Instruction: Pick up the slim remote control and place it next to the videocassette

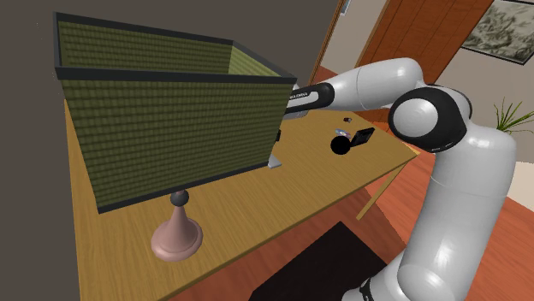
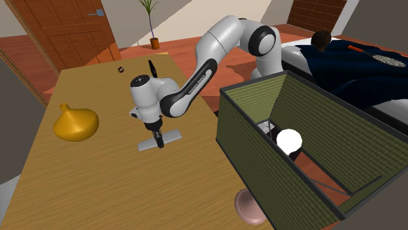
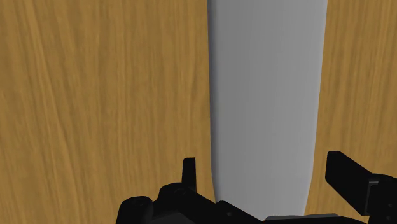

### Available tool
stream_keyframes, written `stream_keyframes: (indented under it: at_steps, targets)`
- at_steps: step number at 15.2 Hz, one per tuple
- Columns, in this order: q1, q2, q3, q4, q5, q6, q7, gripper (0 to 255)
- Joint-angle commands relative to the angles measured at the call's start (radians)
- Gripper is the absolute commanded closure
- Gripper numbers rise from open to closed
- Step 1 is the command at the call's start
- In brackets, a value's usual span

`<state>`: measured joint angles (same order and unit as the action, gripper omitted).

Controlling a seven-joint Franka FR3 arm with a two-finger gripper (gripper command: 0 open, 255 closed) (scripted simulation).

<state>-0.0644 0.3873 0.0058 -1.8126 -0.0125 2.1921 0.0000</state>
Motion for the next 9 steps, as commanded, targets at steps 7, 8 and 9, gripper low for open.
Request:
stream_keyframes:
  at_steps: [7, 8, 9]
  targets:
    - [0.000, 0.000, 0.000, 0.000, 0.000, 0.000, 0.000, 255]
    - [0.000, 0.000, 0.000, 0.000, 0.000, 0.000, 0.000, 255]
    - [0.000, 0.000, 0.000, 0.000, 0.000, 0.000, 0.000, 255]
